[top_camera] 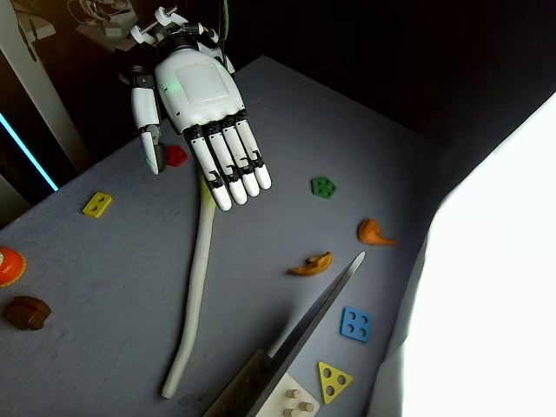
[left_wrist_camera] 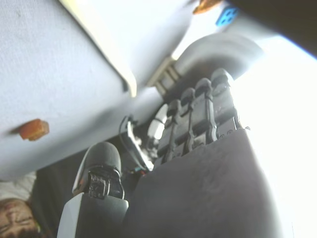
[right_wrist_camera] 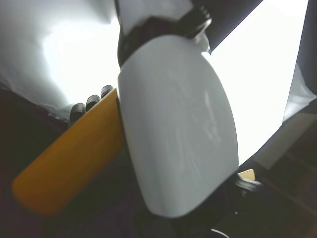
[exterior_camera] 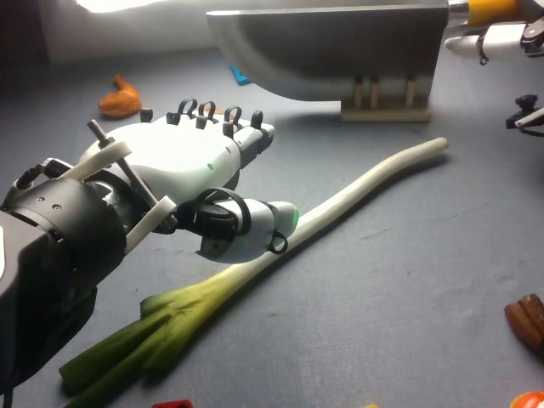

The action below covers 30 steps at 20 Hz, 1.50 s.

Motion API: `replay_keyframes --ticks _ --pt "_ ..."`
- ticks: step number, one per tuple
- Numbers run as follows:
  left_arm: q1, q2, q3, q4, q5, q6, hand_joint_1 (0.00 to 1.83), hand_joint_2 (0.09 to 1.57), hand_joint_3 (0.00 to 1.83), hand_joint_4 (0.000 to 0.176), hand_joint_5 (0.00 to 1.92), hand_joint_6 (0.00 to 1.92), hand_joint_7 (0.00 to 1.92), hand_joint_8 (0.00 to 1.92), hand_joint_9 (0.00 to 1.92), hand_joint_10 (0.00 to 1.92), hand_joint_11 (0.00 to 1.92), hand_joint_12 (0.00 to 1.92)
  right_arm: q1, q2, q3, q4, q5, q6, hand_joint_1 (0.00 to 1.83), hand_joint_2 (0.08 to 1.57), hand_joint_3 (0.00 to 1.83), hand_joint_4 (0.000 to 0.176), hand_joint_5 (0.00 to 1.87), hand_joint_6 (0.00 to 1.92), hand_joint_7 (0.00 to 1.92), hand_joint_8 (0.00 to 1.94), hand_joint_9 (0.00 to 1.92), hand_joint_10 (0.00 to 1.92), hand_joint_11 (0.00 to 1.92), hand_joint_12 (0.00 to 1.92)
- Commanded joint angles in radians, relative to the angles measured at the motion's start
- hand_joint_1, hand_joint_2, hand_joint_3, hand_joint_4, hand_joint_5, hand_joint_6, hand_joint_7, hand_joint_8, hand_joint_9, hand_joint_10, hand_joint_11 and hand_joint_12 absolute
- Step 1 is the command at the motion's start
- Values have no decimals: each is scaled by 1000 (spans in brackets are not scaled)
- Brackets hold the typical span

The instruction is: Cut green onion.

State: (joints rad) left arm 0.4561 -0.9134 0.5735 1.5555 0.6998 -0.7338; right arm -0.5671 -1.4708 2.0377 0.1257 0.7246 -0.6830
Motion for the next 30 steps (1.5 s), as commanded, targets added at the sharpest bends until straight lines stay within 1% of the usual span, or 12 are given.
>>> replay_keyframes --ticks 1,10,13,14,15,16,17,19,21,27,28,30 --pt "-8 4 2 72 21 0 3 1408 1 0 26 0 32 1 7 0 0 19 2 14 8 12 115 17 704 906 0 29 0 0 0 0 0 0 0 0" --pt "-4 4 2 75 21 0 24 1407 1 0 23 0 30 0 1 0 0 0 5 149 -189 -70 136 32 730 914 0 43 0 0 0 0 0 0 0 0" --pt "-3 4 1 75 21 0 76 1389 0 0 79 16 88 13 40 12 10 6 6 223 -299 -82 144 -3 390 981 23 18 53 21 38 14 20 8 25 12" --pt "-3 4 1 75 21 0 22 1380 0 0 122 11 170 12 119 18 1 221 9 249 -335 -84 147 -12 282 1032 27 0 270 63 246 48 174 60 4 609" --pt "-5 4 0 75 21 0 0 1355 0 0 215 8 277 17 254 21 0 800 21 308 -412 -107 148 -15 186 1093 18 0 537 121 574 73 383 181 0 1205" --pt "-5 4 0 75 21 0 0 1355 0 0 215 8 277 17 254 21 0 800 24 326 -432 -114 148 -15 186 1093 18 0 537 121 574 73 383 181 0 1205" --pt "-5 4 -1 75 21 0 0 1337 0 0 287 22 391 27 375 51 0 1069 28 345 -461 -124 148 -15 199 1108 18 0 668 174 728 119 554 281 0 1416" --pt "-7 5 -2 75 21 0 0 1326 0 0 440 28 600 20 602 85 161 1224 37 421 -563 -135 150 -33 134 1159 7 0 832 366 931 283 658 752 147 1567" --pt "-8 5 -4 75 21 0 3 1328 0 0 535 23 713 16 732 89 268 1267 42 478 -641 -141 156 -62 169 1169 3 0 804 798 810 908 616 1235 275 1748" --pt "-14 6 -8 75 21 0 27 1332 0 0 704 21 879 23 849 155 291 1429 23 657 -891 -152 208 -138 133 1210 4 0 814 993 817 987 615 1323 293 1819" --pt "-18 8 -9 75 21 0 12 1337 0 0 795 17 945 33 813 351 301 1472 -8 668 -913 -154 242 -153 81 1217 4 0 850 1003 915 1165 740 1599 459 1901" --pt "-24 15 -13 76 21 0 0 1338 0 0 861 15 994 50 684 750 293 1522 -54 682 -948 -219 310 -162 74 1218 2 0 889 1150 1016 1353 892 1792 685 1920"
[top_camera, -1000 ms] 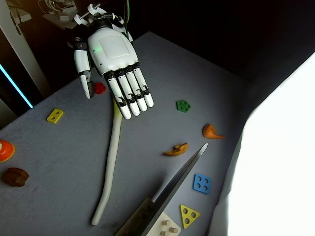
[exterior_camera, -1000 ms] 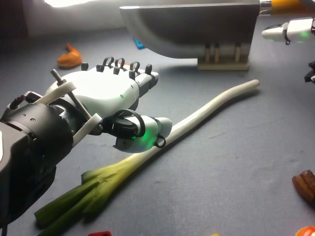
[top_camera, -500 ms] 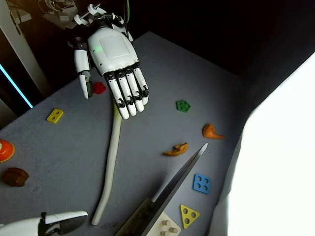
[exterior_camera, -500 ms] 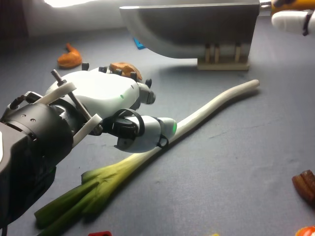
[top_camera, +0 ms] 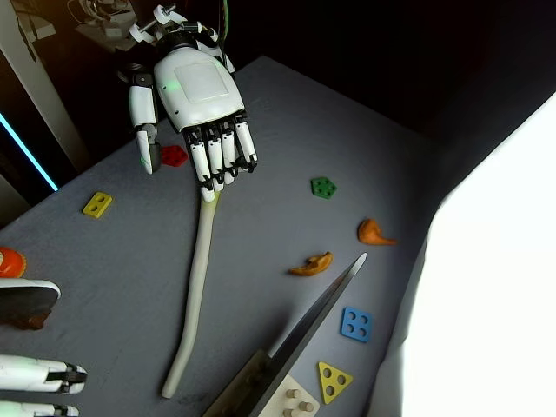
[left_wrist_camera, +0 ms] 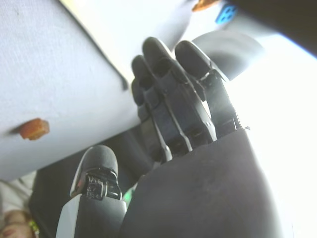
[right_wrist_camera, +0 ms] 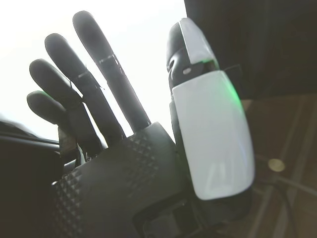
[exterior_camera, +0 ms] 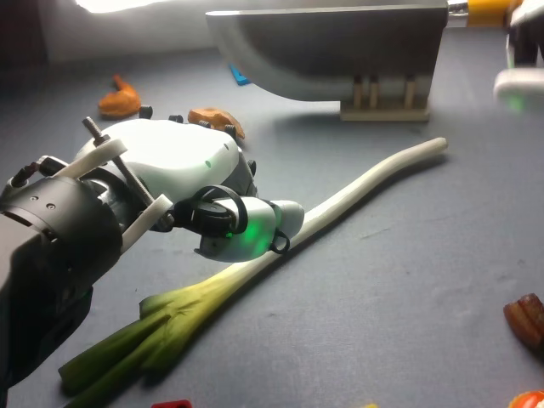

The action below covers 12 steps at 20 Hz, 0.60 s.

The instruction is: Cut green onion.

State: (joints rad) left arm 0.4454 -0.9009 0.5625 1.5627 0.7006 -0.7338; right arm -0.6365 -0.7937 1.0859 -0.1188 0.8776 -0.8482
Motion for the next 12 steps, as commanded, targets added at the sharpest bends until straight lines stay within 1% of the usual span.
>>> replay_keyframes --ticks 1,2,3,4,5,6,7,8,10,12 --pt "-21 5 -4 82 20 0 0 1338 0 0 864 11 995 51 655 819 293 1521 10 16 -16 18 154 2 73 1219 2 0 888 1160 1019 1361 898 1800 695 1921" --pt "-26 5 -6 83 23 0 8 1350 0 0 1018 84 1047 286 670 1076 311 1695 10 25 -27 15 146 0 23 1223 3 0 1117 1600 1272 1621 1198 1897 1122 1921" --pt "-35 5 -15 79 39 0 1 1359 0 0 1112 238 984 814 704 1357 385 1822 13 43 -44 15 123 -1 26 1221 1 114 1261 1710 1381 1719 1332 1916 1320 1921" --pt "-44 5 -27 65 68 0 0 1361 1 0 1027 1141 985 1356 783 1679 468 1901 15 57 -55 15 114 -3 4 1231 4 164 1308 1796 1412 1779 1392 1920 1411 1921" --pt "-53 5 -42 48 100 0 0 1362 0 0 988 1576 1015 1612 843 1868 571 1917 18 71 -67 15 109 -11 0 1237 5 174 1334 1850 1421 1831 1419 1921 1440 1921" --pt "-58 5 -51 47 108 0 0 1365 1 0 967 1689 1029 1702 882 1910 620 1920 18 81 -78 15 105 -28 0 1237 4 176 1339 1900 1425 1866 1432 1921 1459 1921" --pt "-61 5 -58 47 109 0 0 1366 1 0 963 1712 1032 1721 890 1919 630 1921 18 87 -88 15 104 -48 0 1237 4 176 1340 1911 1426 1874 1434 1921 1463 1921" --pt "-64 5 -72 42 116 0 0 1380 4 0 961 1678 1050 1742 920 1921 684 1921 19 87 -94 15 104 -66 0 1244 6 176 1351 1919 1423 1928 1447 1921 1484 1921" --pt "-66 5 -91 33 120 -1 0 1402 6 0 987 1702 1107 1775 994 1921 763 1921 20 86 -99 4 92 -67 0 1247 6 176 1382 1921 1435 1940 1459 1921 1493 1921" --pt "-66 9 -105 28 120 -1 0 1411 4 0 971 1746 1105 1823 1020 1921 812 1921 19 84 -101 -2 91 -72 0 1261 11 176 1334 1921 1411 1938 1433 1921 1478 1921"
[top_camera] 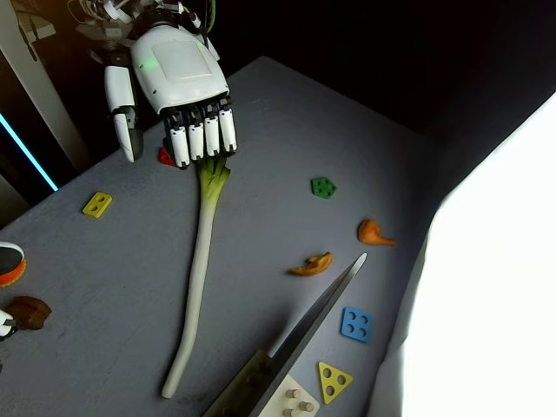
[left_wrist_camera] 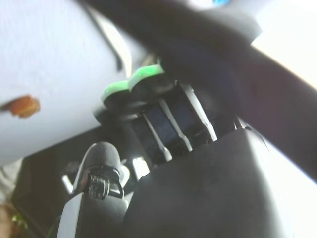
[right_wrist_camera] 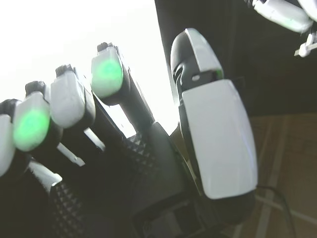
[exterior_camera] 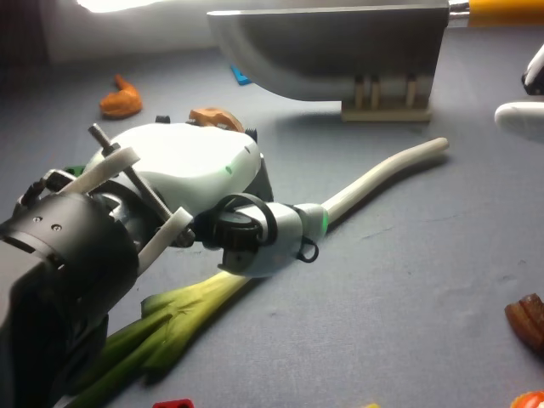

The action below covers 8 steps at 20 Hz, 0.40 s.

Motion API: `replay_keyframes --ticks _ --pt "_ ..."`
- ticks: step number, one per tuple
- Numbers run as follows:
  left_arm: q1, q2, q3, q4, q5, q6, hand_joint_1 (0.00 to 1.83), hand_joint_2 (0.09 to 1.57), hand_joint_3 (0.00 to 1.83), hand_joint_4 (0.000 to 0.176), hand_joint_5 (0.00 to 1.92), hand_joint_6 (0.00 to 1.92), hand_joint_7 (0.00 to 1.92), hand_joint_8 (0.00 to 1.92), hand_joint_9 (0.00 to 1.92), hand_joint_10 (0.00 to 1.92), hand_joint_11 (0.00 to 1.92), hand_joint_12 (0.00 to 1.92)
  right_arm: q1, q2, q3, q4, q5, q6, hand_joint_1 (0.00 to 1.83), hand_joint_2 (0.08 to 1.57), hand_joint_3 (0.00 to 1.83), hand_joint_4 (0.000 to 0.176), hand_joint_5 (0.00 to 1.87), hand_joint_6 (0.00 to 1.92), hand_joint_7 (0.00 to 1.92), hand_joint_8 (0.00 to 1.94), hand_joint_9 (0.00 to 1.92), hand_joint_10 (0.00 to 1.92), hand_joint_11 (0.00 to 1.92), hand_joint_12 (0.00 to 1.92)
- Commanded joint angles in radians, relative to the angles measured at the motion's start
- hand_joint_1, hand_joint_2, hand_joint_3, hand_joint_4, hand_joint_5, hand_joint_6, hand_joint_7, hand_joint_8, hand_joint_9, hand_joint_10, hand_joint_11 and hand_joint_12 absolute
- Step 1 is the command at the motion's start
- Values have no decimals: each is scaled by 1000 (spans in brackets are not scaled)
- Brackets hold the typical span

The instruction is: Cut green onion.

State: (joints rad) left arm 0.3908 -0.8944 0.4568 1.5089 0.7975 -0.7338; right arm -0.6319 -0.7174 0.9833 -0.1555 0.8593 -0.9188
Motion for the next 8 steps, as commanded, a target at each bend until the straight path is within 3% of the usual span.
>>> replay_keyframes --ticks 1,8 --pt "-11 7 -4 79 23 -1 0 1412 2 0 960 1769 1100 1835 1019 1921 803 1921 15 5 2 33 110 -5 0 1268 13 176 1330 1921 1413 1940 1439 1921 1480 1921" --pt "-18 25 2 74 22 0 0 1423 1 0 968 1854 1079 1819 996 1921 754 1921 18 6 -5 9 84 -13 14 1296 17 176 1302 1921 1400 1941 1431 1921 1474 1921"
